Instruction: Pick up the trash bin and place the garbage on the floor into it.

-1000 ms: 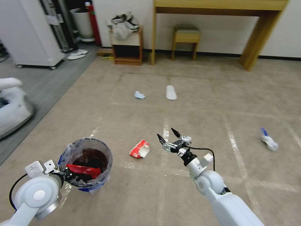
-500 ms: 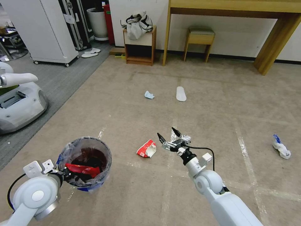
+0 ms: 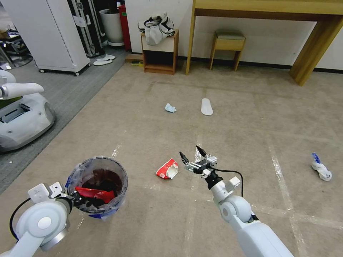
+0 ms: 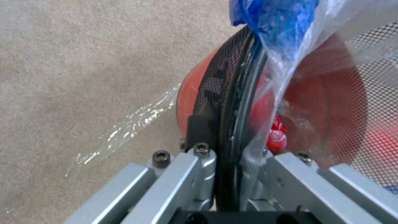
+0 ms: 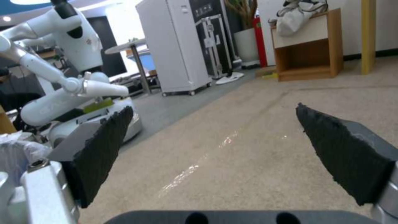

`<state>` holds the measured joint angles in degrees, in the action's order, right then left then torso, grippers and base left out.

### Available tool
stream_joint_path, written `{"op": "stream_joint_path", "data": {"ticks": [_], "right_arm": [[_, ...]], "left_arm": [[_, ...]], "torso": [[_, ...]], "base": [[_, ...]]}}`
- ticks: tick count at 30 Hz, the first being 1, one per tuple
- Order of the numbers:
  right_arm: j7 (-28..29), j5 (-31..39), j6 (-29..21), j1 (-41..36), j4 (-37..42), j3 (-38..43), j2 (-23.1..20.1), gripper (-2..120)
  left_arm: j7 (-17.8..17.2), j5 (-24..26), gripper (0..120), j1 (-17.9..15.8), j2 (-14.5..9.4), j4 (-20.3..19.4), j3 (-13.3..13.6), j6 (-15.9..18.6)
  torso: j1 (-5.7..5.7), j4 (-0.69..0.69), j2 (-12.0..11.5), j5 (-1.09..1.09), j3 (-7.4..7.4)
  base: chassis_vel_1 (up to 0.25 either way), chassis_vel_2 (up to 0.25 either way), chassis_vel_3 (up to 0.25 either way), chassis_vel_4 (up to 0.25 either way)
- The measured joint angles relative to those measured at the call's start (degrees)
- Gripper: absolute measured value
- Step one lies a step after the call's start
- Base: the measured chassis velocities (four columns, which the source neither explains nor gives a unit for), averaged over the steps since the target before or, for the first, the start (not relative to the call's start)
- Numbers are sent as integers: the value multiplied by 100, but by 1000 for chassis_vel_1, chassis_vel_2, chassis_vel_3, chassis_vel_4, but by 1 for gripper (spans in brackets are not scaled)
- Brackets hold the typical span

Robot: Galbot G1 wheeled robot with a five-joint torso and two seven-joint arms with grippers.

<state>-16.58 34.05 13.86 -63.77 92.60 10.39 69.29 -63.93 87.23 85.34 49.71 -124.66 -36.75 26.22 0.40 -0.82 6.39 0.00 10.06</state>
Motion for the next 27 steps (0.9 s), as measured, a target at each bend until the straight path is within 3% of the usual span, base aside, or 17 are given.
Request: {"op": "stream_joint_path", "data": {"ticks": [27], "right_arm": [[-104, 16, 12, 45, -176, -58, 106, 100]], "left_arm": [[60, -30, 1, -109, -29, 172, 124, 19]], "torso": [[0, 0, 0, 0, 0]], "base": [[-56, 50, 58, -50]]}}
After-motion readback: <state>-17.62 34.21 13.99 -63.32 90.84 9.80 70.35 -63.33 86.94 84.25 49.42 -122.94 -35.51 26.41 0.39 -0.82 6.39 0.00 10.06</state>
